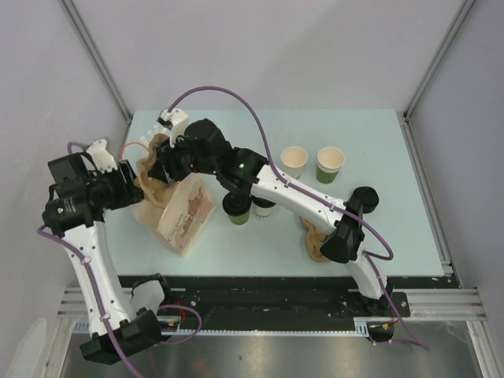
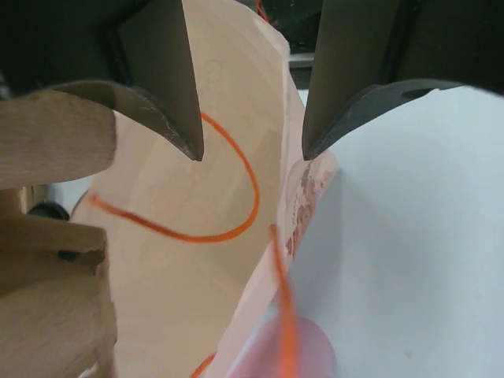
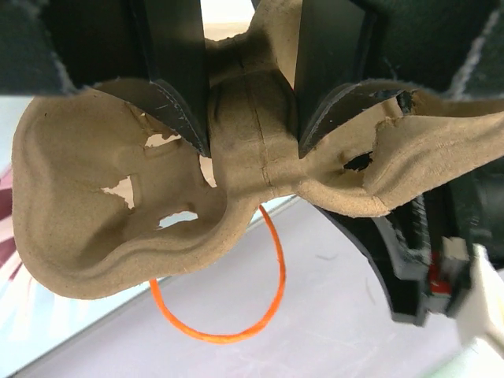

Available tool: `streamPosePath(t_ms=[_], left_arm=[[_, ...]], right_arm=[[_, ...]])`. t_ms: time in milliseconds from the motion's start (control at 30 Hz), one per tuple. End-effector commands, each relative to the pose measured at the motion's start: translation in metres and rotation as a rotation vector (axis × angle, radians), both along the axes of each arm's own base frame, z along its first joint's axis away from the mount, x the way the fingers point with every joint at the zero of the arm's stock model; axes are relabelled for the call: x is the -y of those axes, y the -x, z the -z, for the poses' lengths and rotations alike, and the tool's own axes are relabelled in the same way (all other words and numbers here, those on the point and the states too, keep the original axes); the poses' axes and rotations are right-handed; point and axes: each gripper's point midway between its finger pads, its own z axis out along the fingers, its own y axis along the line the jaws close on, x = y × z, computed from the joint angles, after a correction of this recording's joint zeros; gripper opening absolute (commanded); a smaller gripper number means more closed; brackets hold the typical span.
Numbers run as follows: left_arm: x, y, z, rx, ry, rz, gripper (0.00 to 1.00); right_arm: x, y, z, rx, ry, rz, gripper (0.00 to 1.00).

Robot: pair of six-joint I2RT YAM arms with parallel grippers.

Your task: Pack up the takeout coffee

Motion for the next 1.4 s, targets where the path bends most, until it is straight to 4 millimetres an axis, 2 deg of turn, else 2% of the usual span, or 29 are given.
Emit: streamPosePath(t_ms=[0, 33, 67, 133, 200, 300, 400, 433, 533, 600, 733, 833, 900, 1033, 1133, 1233, 1367], left_arm=[[-0.018, -0.002, -0.067, 0.175, -0.167, -0.058, 0.61], [-0.022, -0.001, -0.082, 0.210, -0.193, -0.079, 0.61], [-0.026, 0.000, -0.088, 0.221, -0.211, -0.101, 0.62], [-0.033, 0.004, -0.099, 0.240, -0.239, -0.156, 0.64], [-0.038, 0.007, -0.102, 0.243, -0.248, -0.203, 0.66], [-0.051, 0.009, -0.097, 0.212, -0.240, -0.296, 0.68], [-0.068, 0.004, -0.080, 0.140, -0.206, -0.375, 0.68], [-0.073, -0.001, -0.072, 0.104, -0.182, -0.386, 0.67], [-0.073, -0.009, -0.061, 0.075, -0.118, -0.373, 0.67], [-0.075, -0.012, -0.053, 0.049, -0.105, -0.365, 0.67], [-0.069, -0.017, -0.037, 0.014, -0.080, -0.297, 0.66], [-0.066, -0.019, -0.025, -0.011, -0.069, -0.262, 0.65], [-0.065, -0.020, -0.021, -0.016, -0.067, -0.241, 0.64], [-0.053, -0.022, -0.012, -0.019, -0.034, -0.148, 0.64], [-0.045, -0.020, -0.002, -0.034, -0.011, -0.109, 0.64], [-0.040, -0.018, 0.007, -0.048, -0.016, -0.079, 0.63], [-0.032, -0.016, 0.014, -0.055, -0.006, -0.034, 0.60]], right_arm=[[-0.010, -0.002, 0.016, 0.017, 0.037, -0.014, 0.00], [-0.011, -0.002, 0.017, 0.022, 0.037, -0.017, 0.00], [-0.013, -0.001, 0.016, 0.025, 0.031, -0.020, 0.00], [-0.018, -0.002, 0.026, 0.010, 0.039, -0.022, 0.00], [-0.026, -0.004, 0.024, 0.024, 0.020, -0.023, 0.00], [-0.032, -0.005, 0.024, 0.047, 0.015, -0.028, 0.00], [-0.040, 0.002, 0.020, 0.109, 0.004, -0.063, 0.00], [-0.041, 0.004, 0.013, 0.131, -0.007, -0.067, 0.00], [-0.043, 0.009, 0.006, 0.206, 0.009, -0.071, 0.00], [-0.043, 0.012, 0.013, 0.229, 0.040, -0.085, 0.00], [-0.039, 0.018, 0.043, 0.286, 0.174, -0.095, 0.00], [-0.036, 0.011, 0.037, 0.293, 0.169, -0.066, 0.00], [-0.036, 0.008, 0.041, 0.245, 0.159, -0.071, 0.00], [-0.025, 0.003, 0.084, 0.169, 0.278, -0.070, 0.00], [-0.017, 0.004, 0.107, 0.145, 0.358, -0.079, 0.00], [-0.010, 0.006, 0.120, 0.122, 0.406, -0.077, 0.00], [-0.008, 0.012, 0.122, 0.109, 0.414, -0.099, 0.00]])
